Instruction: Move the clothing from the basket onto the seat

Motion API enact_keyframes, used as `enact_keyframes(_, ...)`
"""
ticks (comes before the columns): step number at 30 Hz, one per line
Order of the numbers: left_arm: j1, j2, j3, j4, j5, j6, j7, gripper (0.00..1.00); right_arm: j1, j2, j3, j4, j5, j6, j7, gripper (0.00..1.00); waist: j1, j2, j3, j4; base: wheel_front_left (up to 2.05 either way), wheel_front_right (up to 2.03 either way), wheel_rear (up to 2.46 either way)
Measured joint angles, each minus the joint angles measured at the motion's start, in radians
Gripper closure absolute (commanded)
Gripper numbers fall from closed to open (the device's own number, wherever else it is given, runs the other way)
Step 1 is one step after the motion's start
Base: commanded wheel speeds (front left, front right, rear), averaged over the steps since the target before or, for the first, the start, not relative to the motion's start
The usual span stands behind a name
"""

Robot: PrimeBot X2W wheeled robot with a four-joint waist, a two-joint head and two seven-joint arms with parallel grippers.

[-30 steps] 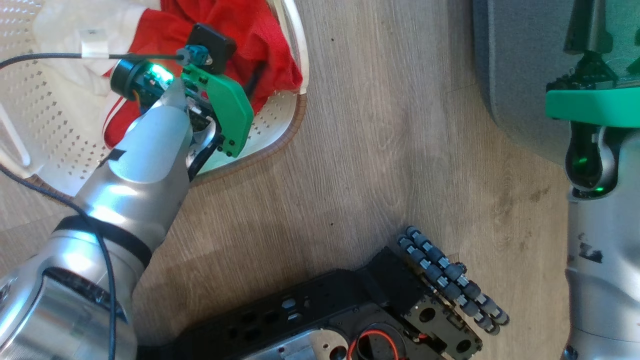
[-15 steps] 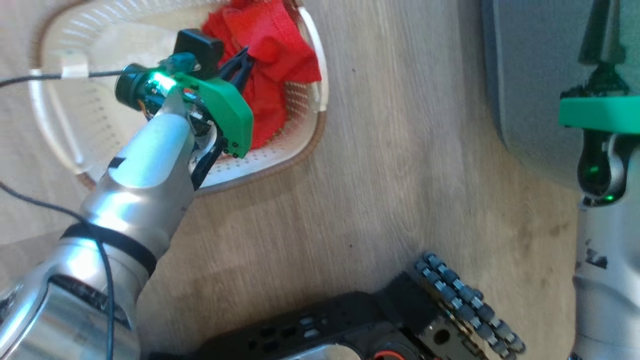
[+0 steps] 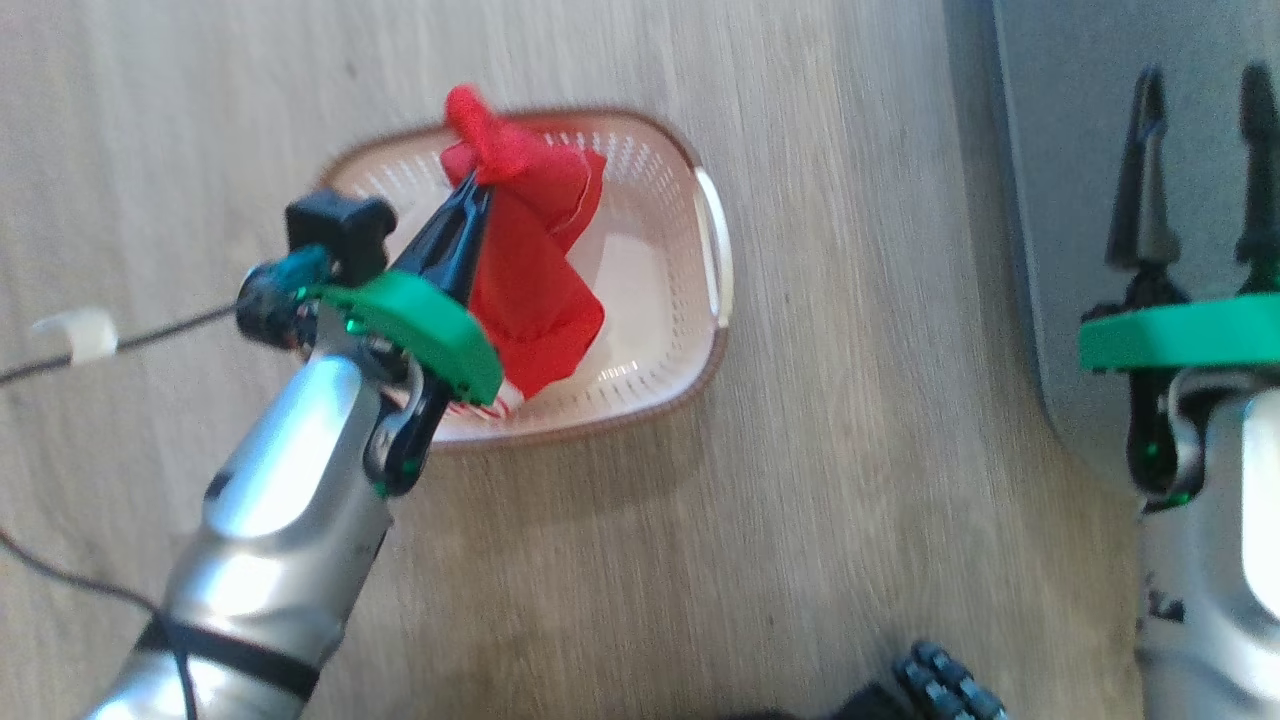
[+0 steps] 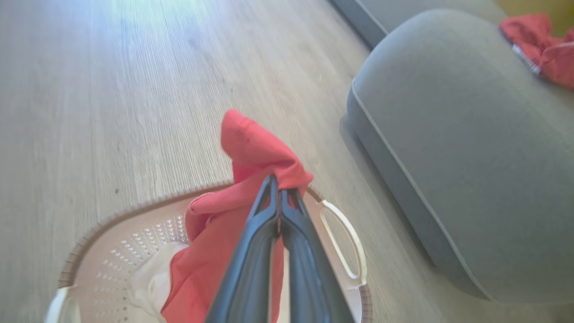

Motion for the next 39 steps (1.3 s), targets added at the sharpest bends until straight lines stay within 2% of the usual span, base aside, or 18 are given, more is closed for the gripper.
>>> enact_keyframes(3,0.111,0.001,0.092,-0.104,0.042,0.013,0.000,1.00,0.054,-0.002,0.003,0.022,-0.010,0.000,0.000,0.00,0.0000,0.0000,-0.099,0.030,0.00,0.00,0.00)
enact_keyframes(14,0.376,0.022,0.260,-0.272,0.104,0.056,0.000,1.00,0.213,-0.023,-0.017,0.080,-0.035,0.000,0.000,0.00,0.0000,0.0000,-0.364,0.102,0.00,0.00,0.00)
enact_keyframes(25,0.551,0.037,0.327,-0.357,0.131,0.074,0.000,1.00,0.328,-0.039,-0.012,0.146,-0.046,0.000,0.000,0.00,0.0000,0.0000,-0.539,0.130,0.00,0.00,0.00)
enact_keyframes(39,0.567,0.042,0.325,-0.389,0.131,0.088,0.001,1.00,0.337,-0.039,0.007,0.160,-0.050,0.000,0.000,0.00,0.0000,0.0000,-0.539,0.131,0.00,0.00,0.00)
